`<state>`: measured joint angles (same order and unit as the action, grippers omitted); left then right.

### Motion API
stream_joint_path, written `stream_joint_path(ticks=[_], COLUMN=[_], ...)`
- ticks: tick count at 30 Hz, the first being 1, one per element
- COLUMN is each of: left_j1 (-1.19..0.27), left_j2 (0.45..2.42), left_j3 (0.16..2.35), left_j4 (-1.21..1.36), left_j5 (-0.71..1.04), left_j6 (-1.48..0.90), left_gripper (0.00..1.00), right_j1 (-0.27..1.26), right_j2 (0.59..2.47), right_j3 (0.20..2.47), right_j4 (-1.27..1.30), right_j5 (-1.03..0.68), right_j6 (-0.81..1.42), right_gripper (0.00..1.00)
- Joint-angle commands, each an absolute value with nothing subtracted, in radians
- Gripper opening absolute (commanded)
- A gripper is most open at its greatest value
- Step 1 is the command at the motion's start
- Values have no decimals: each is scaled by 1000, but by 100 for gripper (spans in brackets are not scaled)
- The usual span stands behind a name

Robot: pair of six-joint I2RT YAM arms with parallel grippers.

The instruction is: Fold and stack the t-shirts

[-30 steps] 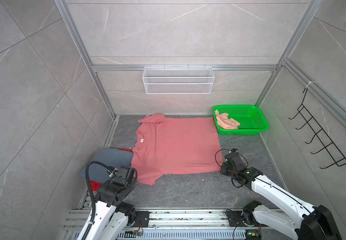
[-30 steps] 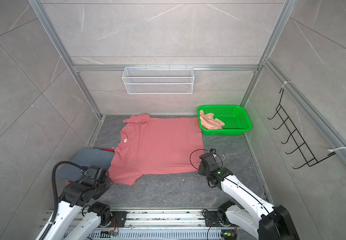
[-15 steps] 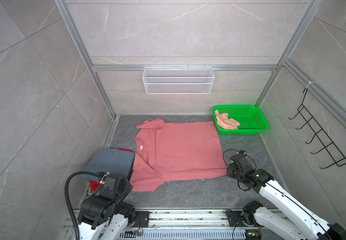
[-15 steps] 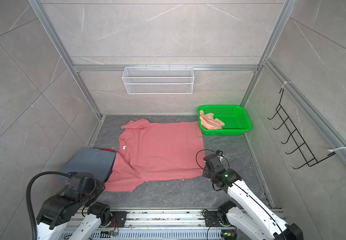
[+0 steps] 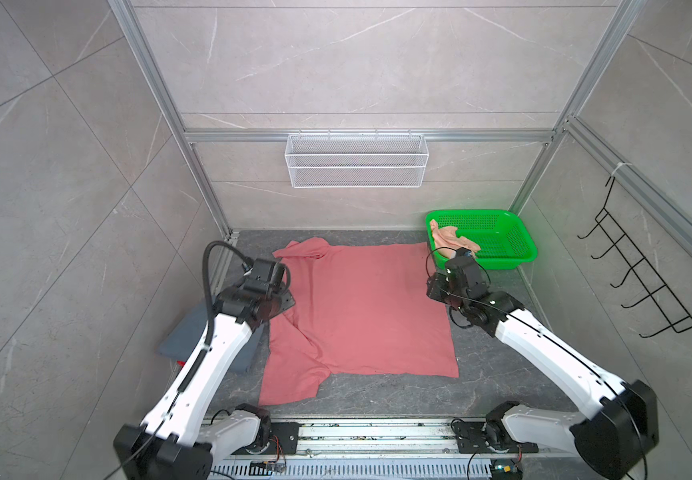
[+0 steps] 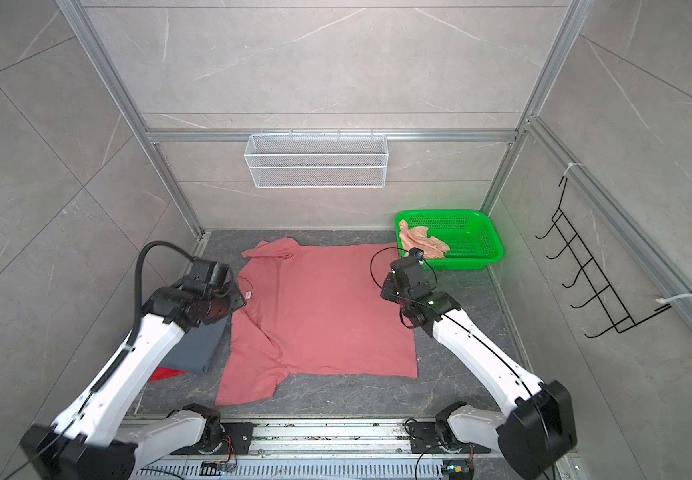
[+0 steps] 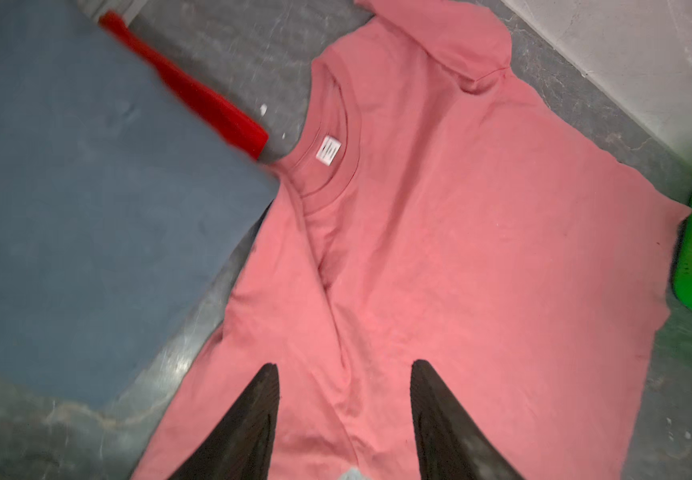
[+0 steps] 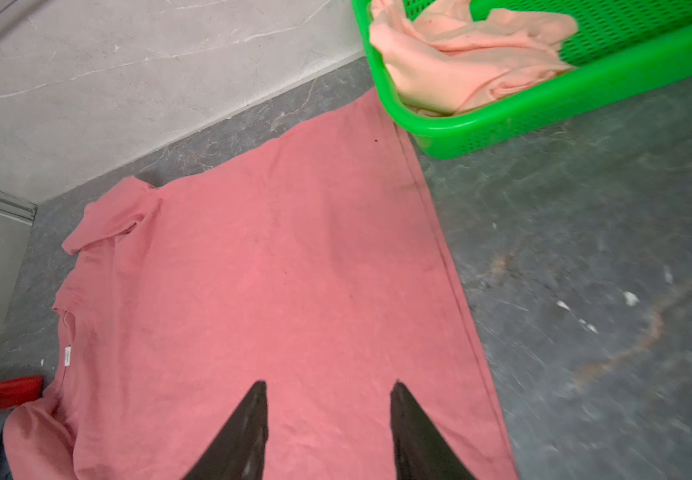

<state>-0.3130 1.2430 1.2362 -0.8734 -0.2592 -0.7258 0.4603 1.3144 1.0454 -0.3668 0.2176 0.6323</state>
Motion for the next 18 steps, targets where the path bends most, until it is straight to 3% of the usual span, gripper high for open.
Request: stream_joint_path(ticks=[1,6,18], left_j1=[-273,-146,56], left_j2=[1406,1697,2158], left_j3=[1364,1540,1887], left_j4=[-727,-653,-571], left_j5=[-272,-90,64], left_j6=[-594,-583,-568], left_gripper=[54,54,54], right_j1=[459,459,437], right_j2=[1420,1598,1983], right_j3=[1127,1239,1580], right_j4=[-206,-110,-67], right_j5=[155,94,101], right_j6=[630,627,631], right_gripper=[51,54,56])
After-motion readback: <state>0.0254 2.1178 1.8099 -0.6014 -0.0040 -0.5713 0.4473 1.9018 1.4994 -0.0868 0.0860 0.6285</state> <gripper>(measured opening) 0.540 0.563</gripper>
